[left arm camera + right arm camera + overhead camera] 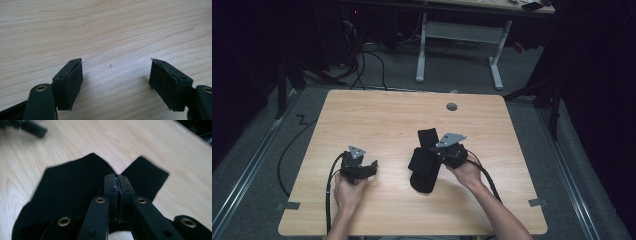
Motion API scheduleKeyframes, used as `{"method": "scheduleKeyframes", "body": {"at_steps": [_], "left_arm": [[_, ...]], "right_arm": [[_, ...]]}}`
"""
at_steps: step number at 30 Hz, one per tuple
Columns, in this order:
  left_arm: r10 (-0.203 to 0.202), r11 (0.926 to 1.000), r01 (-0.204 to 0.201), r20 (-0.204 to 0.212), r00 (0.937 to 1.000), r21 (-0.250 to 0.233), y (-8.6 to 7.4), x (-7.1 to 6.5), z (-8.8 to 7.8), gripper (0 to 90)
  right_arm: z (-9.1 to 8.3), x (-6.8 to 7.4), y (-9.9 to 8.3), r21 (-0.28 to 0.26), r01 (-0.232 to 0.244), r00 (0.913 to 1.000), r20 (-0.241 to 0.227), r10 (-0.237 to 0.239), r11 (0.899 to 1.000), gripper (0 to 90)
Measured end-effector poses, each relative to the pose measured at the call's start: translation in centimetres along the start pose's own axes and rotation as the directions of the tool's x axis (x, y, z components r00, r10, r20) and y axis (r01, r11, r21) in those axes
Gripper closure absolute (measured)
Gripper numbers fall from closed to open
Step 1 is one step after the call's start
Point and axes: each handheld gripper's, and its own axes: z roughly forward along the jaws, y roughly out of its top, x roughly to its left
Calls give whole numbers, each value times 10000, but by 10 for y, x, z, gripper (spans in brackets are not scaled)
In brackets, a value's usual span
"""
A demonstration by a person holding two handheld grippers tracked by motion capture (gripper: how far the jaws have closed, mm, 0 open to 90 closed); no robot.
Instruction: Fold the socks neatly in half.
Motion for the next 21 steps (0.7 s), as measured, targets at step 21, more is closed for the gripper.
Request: {"method": "scheduleKeyframes", "body": {"at_steps": [21], "left_arm": [[2, 10000, -2, 3, 10000, 6, 0, 0, 0, 271]], "right_arm": [[8, -4, -19, -271, -2058, 9784, -236, 2052, 9782, 621]]}}
